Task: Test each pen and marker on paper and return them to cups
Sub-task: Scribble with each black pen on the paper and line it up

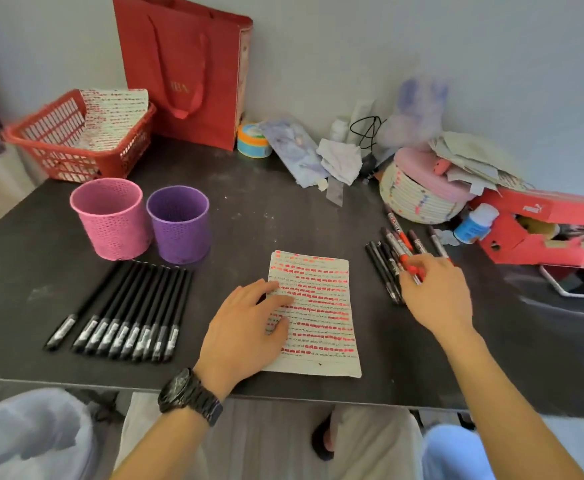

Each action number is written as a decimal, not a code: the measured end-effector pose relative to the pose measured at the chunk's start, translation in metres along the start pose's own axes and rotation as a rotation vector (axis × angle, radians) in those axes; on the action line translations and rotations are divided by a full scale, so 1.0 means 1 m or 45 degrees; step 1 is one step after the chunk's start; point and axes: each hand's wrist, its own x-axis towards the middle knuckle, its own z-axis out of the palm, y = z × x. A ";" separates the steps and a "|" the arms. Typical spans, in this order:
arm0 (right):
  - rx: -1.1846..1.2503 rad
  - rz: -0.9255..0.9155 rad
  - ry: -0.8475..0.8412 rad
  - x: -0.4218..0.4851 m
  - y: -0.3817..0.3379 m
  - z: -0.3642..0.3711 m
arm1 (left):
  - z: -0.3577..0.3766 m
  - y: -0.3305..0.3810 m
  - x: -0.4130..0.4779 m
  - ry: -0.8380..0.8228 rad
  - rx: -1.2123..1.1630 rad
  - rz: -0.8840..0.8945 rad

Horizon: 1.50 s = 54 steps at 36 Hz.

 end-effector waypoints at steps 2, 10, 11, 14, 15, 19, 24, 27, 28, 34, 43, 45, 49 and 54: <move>-0.060 0.024 -0.047 0.009 0.003 -0.003 | 0.000 0.000 0.001 -0.004 0.003 -0.002; -0.288 -0.090 -0.197 0.010 0.003 0.012 | -0.002 0.002 0.001 -0.021 -0.005 -0.024; -0.320 -0.102 -0.191 0.009 0.002 0.015 | -0.002 0.002 0.001 -0.019 -0.004 -0.026; -0.379 -0.085 -0.158 0.005 -0.002 0.021 | -0.003 0.003 0.001 -0.022 0.000 -0.036; -0.396 -0.081 -0.148 0.005 -0.004 0.022 | -0.003 0.003 0.002 -0.026 0.004 -0.037; -0.517 -0.131 -0.110 0.006 -0.009 0.024 | -0.004 0.004 0.002 -0.017 -0.004 -0.044; -0.579 -0.130 -0.183 0.008 -0.017 0.025 | -0.004 0.004 0.000 0.005 -0.024 -0.050; -0.586 -0.135 -0.185 0.009 -0.018 0.023 | -0.004 0.004 0.001 -0.001 -0.024 -0.057; -0.573 -0.133 -0.183 0.009 -0.018 0.022 | -0.004 0.004 0.001 -0.005 -0.018 -0.058; 0.057 0.000 -0.019 0.004 -0.024 0.017 | -0.004 0.004 0.000 -0.006 -0.020 -0.053; 1.344 0.370 -0.197 -0.057 -0.051 0.018 | -0.003 0.003 -0.001 -0.017 0.030 -0.046; 1.539 0.407 -0.271 -0.072 -0.055 0.023 | -0.004 0.004 -0.002 -0.018 0.029 -0.056; 1.676 0.368 -0.324 -0.096 -0.064 0.033 | -0.007 0.008 -0.002 -0.009 0.006 -0.047; 1.652 0.302 -0.317 -0.111 -0.068 0.042 | -0.014 0.014 -0.005 0.066 -0.097 0.024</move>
